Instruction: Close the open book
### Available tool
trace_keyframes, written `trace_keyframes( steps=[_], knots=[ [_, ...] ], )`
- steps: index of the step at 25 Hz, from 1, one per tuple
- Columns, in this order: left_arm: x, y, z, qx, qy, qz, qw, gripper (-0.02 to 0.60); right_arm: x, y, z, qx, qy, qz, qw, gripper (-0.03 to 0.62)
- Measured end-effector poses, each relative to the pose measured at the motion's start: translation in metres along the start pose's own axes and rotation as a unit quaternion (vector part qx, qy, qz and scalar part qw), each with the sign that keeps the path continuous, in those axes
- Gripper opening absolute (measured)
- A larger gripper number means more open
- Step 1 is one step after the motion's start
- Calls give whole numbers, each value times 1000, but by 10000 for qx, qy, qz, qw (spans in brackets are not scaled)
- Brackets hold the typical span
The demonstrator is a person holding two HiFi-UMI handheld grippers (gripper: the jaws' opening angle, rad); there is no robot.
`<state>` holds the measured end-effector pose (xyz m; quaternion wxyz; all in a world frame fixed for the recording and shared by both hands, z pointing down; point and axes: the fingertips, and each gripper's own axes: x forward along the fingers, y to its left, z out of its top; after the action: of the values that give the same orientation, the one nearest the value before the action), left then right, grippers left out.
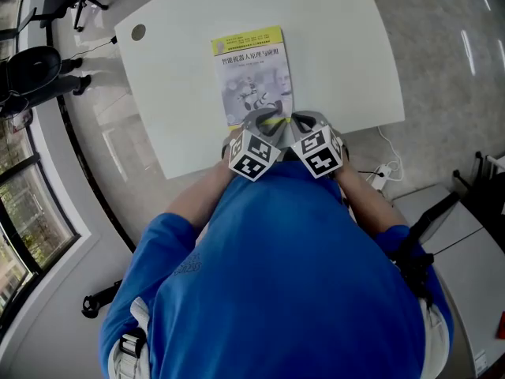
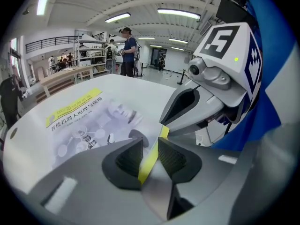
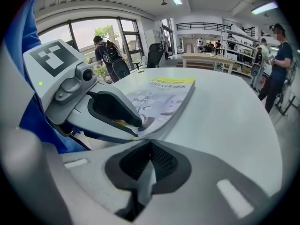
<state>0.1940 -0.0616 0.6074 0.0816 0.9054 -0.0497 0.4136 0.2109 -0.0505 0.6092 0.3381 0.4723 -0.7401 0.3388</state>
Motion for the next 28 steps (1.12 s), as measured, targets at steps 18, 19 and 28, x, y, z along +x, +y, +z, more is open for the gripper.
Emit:
trace_keyframes(
  steps=[18,19,28],
  knots=[
    [3,3,2,-324,229,436,9983,110,0,-2,-1,-396,24,631,9972,3],
    [4,4,3,-317,184,457,9983,110,0,-5,0,-418,25,609,9973,3],
    [-23,10,5,-711,-491,1016,9911,20,-36,-13,0,-246,-247,-130,9993,3]
  ],
)
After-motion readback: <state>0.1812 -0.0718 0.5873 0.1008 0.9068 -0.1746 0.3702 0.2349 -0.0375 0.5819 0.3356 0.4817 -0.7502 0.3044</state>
